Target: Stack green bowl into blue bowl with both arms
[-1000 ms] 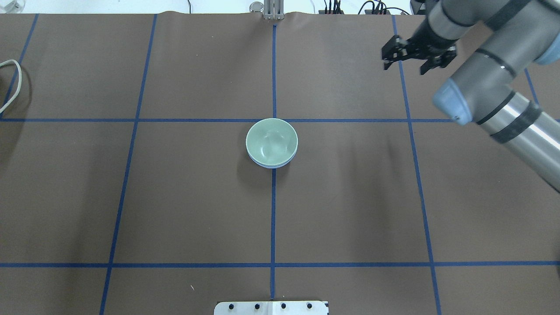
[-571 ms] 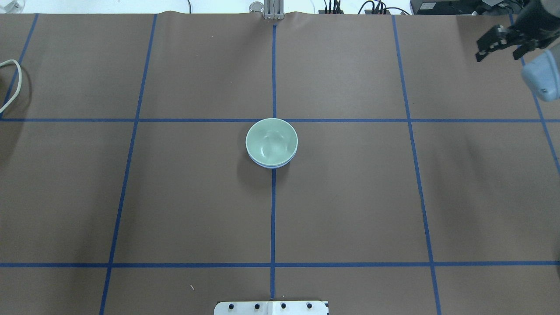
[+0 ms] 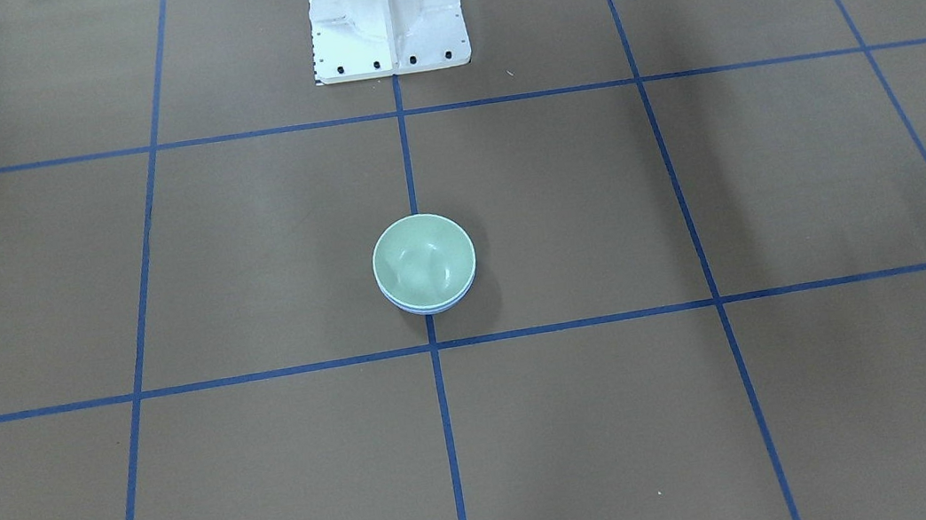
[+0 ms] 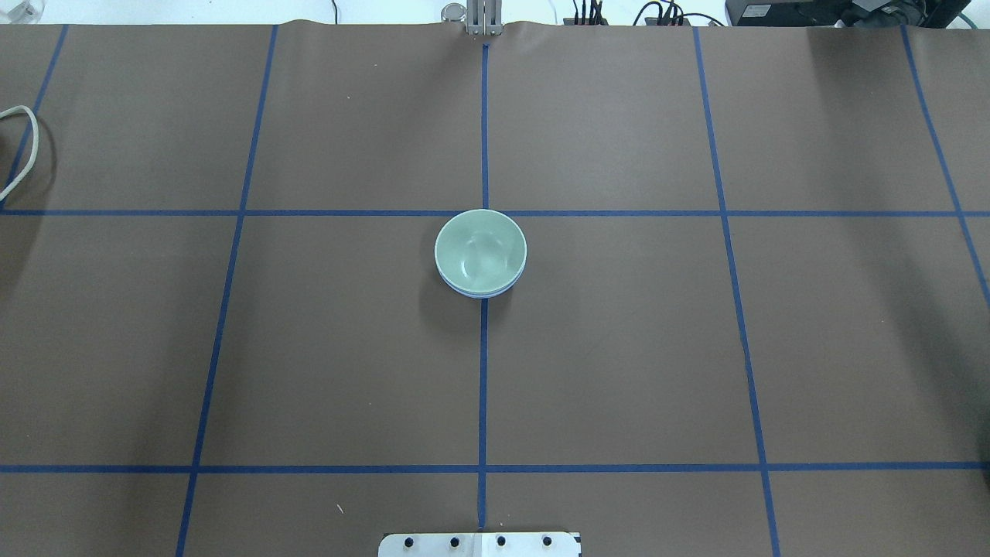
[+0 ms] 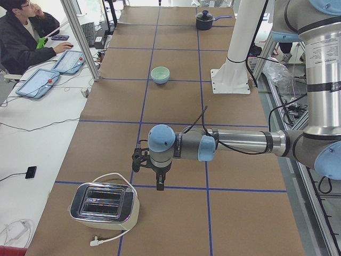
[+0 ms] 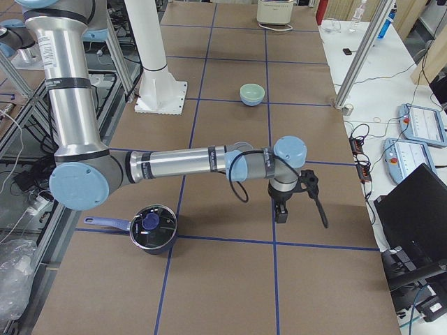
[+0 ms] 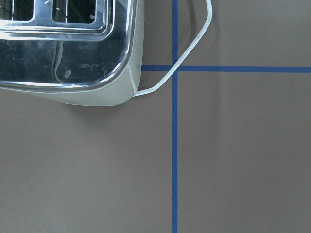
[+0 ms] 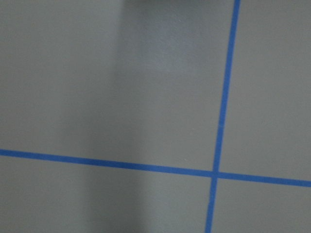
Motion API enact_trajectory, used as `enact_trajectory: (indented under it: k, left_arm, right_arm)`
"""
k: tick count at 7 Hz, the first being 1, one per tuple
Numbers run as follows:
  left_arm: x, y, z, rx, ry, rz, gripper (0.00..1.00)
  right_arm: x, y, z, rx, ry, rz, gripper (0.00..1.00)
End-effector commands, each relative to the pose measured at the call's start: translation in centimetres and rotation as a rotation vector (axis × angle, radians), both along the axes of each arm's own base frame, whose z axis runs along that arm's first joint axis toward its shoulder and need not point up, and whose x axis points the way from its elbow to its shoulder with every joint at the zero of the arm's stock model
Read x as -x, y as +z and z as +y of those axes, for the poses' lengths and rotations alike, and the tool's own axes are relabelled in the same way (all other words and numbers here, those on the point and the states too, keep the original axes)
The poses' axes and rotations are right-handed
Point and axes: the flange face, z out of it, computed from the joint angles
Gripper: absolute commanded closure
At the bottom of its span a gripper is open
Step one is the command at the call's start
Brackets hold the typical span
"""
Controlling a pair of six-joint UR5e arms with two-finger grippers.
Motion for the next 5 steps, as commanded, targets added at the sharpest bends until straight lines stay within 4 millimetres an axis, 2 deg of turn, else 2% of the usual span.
enact_trajectory:
  k: [1, 2, 5]
  left_arm:
    - [0.1, 0.0, -0.5, 0.001, -0.007, -0.001, 0.02]
    - [0.1, 1.0, -0.2, 0.011, -0.001, -0.003, 0.02]
    - [0.1, 0.3, -0.5, -0.006, 0.001, 0.000, 0.02]
  right_arm:
    - [-1.8, 3.4, 3.8, 0.051, 0.020, 0.007, 0.00]
    - [-1.8, 3.4, 3.8, 0.054, 0.023, 0.007, 0.00]
    - [-1.8, 3.3, 3.8, 0.056, 0.029, 0.007, 0.00]
